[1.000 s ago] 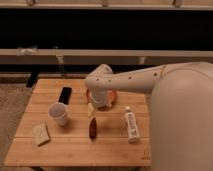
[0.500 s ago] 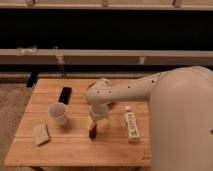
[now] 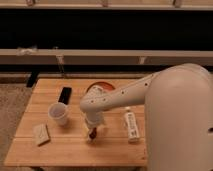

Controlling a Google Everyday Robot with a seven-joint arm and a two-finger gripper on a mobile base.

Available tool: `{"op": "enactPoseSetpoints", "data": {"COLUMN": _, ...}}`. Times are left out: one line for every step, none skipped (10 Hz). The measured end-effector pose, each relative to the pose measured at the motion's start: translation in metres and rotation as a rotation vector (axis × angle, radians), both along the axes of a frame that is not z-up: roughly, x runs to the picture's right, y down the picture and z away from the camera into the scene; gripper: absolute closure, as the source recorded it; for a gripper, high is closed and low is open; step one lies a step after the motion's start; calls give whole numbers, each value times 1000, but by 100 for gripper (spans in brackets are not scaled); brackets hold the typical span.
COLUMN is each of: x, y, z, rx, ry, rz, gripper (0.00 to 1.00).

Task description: Place the pepper in the ceramic cup

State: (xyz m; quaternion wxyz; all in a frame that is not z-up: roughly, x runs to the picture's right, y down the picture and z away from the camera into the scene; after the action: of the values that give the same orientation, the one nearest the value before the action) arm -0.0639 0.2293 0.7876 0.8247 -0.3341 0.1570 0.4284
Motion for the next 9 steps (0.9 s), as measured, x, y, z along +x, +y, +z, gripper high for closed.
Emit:
{"op": "enactPoseSetpoints", "data": {"x": -3, "y": 2, "z": 1, "rx": 0, "ry": 0, "rz": -7, "gripper": 20}}
{"op": "enactPoseSetpoints", "data": {"x": -7, "y": 3, "z": 5, "rx": 4, "ry": -3, "rz": -15, "gripper": 20}}
{"op": "enactPoseSetpoints", "data": {"x": -10, "y": 3, "z": 9, "rx": 3, "ry": -3, "rz": -17, "gripper": 20}}
{"op": "enactPoseSetpoints", "data": {"x": -12, "y": 3, "z": 12, "rx": 1, "ry": -3, "rz": -18, "gripper": 20}}
{"op": "enactPoseSetpoints", "data": {"x": -14, "y": 3, "z": 17, "rx": -2, "ry": 0, "rz": -20, "gripper": 21}}
{"op": "enactPoseSetpoints", "data": {"x": -14, "y": 3, "z": 21, "rx": -4, "ry": 3, "rz": -22, "gripper": 27}}
{"op": "enactPoseSetpoints", "data": {"x": -14, "y": 4, "z": 26, "rx": -4, "ry": 7, "rz": -26, "gripper": 40}}
{"op": "enactPoseSetpoints", "data": {"x": -13, "y": 4, "z": 29, "rx": -6, "ry": 11, "rz": -27, "gripper": 49}}
{"op": "enactPoseSetpoints", "data": {"x": -11, "y": 4, "z": 31, "rx": -6, "ry": 15, "rz": -29, "gripper": 57}}
